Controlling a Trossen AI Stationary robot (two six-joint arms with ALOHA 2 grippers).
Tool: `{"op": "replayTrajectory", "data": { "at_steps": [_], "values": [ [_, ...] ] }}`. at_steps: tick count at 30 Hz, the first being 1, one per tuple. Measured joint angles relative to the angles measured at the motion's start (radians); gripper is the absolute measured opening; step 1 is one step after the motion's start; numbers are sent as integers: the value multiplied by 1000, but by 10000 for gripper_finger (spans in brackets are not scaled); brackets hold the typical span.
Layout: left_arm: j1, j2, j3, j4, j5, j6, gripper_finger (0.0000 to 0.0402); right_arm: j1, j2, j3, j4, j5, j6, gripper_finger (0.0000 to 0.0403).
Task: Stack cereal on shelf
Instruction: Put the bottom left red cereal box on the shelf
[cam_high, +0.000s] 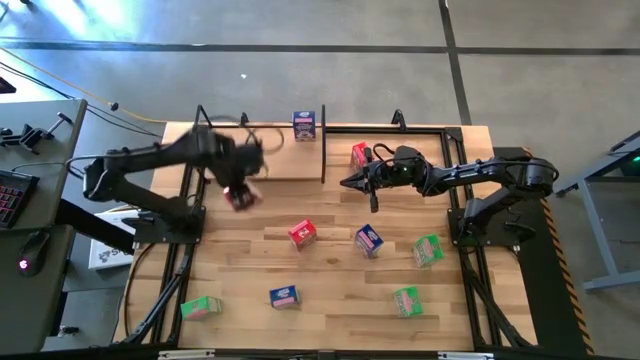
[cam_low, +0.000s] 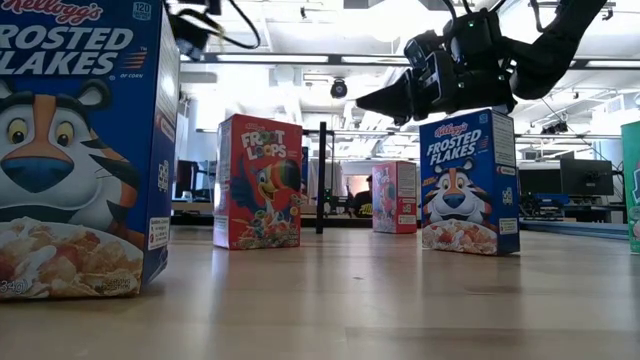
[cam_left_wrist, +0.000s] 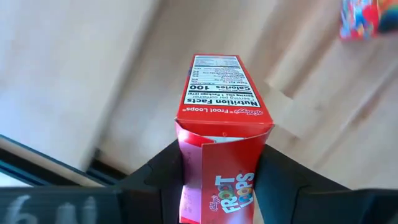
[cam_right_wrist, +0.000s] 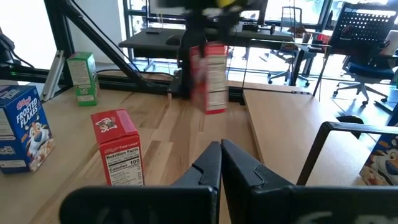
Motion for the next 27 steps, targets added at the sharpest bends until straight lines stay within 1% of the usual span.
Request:
{"op": "replayTrajectory", "data": {
  "at_steps": [4,7,11,14,16,18,20,24,27],
  "values": [
    [149,92,133,-10,-20,228,147,0,0,0,3,0,0,0],
    [236,183,240,-10,-22,394,147,0,0,0,7,0,0,0],
    [323,306,366,-11,-26,618,147,0,0,0,7,-2,10,0],
    [367,393,448,-10,-55,755,147,0,0,0,7,-8,10,0],
    [389,444,495,2,-96,833,147,0,0,0,6,-19,10,0],
    [407,494,540,10,-138,891,147,0,0,0,7,-26,10,0],
    [423,541,581,16,-157,926,147,0,0,0,6,-27,9,0],
    [446,611,643,24,-154,950,147,0,0,0,6,-30,8,0],
    [456,644,657,26,-136,944,147,0,0,0,6,-32,8,0]
  ]
}}
